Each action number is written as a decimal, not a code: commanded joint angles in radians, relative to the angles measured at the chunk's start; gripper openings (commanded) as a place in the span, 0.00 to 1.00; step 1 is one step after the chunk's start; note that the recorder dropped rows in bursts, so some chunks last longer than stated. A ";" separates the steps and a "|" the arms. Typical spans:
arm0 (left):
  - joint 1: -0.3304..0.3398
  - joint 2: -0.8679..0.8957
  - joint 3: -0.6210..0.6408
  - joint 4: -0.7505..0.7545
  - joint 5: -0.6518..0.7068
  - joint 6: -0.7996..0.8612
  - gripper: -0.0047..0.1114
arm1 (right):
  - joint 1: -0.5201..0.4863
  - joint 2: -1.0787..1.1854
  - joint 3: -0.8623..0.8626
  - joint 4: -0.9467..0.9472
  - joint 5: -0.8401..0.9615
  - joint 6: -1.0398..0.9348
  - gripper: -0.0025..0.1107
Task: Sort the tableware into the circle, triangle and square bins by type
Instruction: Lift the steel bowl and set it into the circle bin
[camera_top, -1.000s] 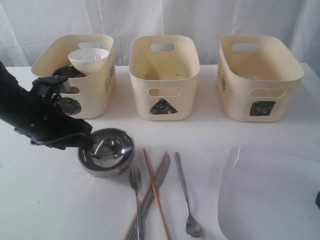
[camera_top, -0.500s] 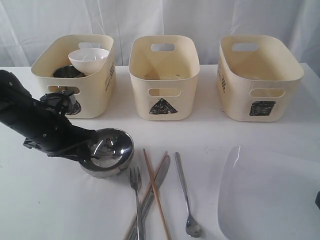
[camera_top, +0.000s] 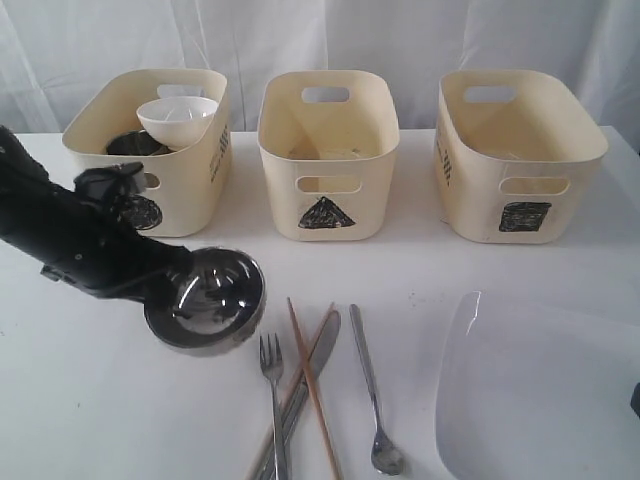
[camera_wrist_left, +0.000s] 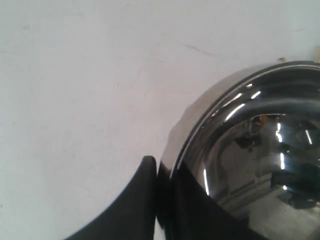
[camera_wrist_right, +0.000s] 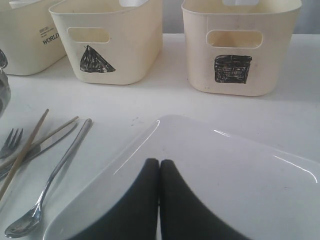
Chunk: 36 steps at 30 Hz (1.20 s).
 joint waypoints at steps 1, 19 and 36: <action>0.000 -0.168 -0.003 0.006 -0.044 0.020 0.04 | 0.003 -0.006 0.001 -0.001 -0.013 0.001 0.02; 0.161 0.026 -0.250 0.421 -0.932 0.013 0.04 | 0.003 -0.006 0.001 -0.001 -0.013 0.001 0.02; 0.161 0.299 -0.467 0.583 -0.844 0.013 0.04 | 0.003 -0.006 0.001 -0.001 -0.013 0.001 0.02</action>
